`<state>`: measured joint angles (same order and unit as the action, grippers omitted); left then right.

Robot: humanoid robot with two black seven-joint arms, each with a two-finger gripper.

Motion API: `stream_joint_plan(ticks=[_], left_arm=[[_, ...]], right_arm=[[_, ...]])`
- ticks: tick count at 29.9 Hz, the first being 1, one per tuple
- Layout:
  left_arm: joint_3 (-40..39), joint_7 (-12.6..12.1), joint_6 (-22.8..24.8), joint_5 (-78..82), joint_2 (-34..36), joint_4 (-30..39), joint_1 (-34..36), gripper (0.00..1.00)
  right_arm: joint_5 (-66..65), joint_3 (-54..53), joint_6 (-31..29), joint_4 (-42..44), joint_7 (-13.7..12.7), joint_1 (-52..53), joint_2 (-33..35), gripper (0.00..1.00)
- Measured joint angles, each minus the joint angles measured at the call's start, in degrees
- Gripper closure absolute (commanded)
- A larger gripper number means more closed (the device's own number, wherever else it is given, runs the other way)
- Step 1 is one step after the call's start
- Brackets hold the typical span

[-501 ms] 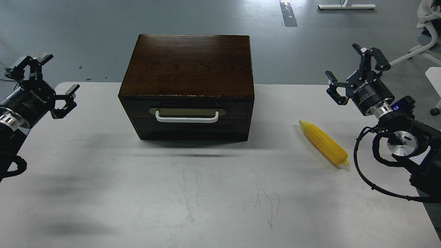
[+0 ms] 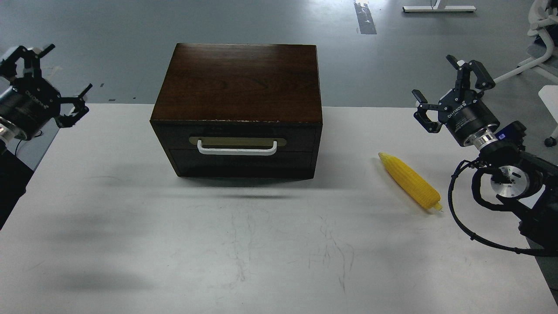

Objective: Put corn in drawer with both arms
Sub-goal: 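Raise the left gripper and swing it toward the wooden box, then lower the left gripper onto the white drawer handle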

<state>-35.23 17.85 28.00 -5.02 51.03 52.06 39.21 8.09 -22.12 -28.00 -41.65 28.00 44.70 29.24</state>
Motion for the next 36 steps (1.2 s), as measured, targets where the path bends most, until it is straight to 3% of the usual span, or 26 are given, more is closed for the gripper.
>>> stream_joint_plan(ticks=[6,10,16,19,23,29,36], left_arm=[[0.73,0.03,0.00,7.21,2.91,0.69,9.70,0.01],[0.53,0.80,0.01,23.99,5.20,4.75,15.39,0.01],[-0.25,7.87,0.03,48.93,8.77,19.10,19.80,0.01],[-0.28,9.63,0.03,62.08,9.79,28.65,20.80,0.01],[-0.11,10.14,0.01,78.46,9.15,36.92,21.51,0.01],[3.07,10.15,0.01,99.10,4.23,39.26,23.60,0.01],[18.19,10.17,-0.01,119.18,-0.84,39.36,31.15,0.02]], right_arm=[[0.00,0.06,0.00,-0.16,0.00,0.16,0.32,0.00],[-0.06,0.07,0.00,-0.18,0.00,0.49,0.44,0.00],[-0.10,0.09,0.00,-0.27,0.00,0.74,0.49,0.00],[-0.10,0.14,0.00,-0.28,0.00,0.74,0.50,0.00],[-0.15,0.15,0.00,-0.28,0.00,0.78,0.57,0.00],[-0.26,0.15,0.00,-0.39,0.00,0.78,0.53,0.00],[-0.27,0.16,0.00,-0.37,0.00,1.22,0.52,0.00]])
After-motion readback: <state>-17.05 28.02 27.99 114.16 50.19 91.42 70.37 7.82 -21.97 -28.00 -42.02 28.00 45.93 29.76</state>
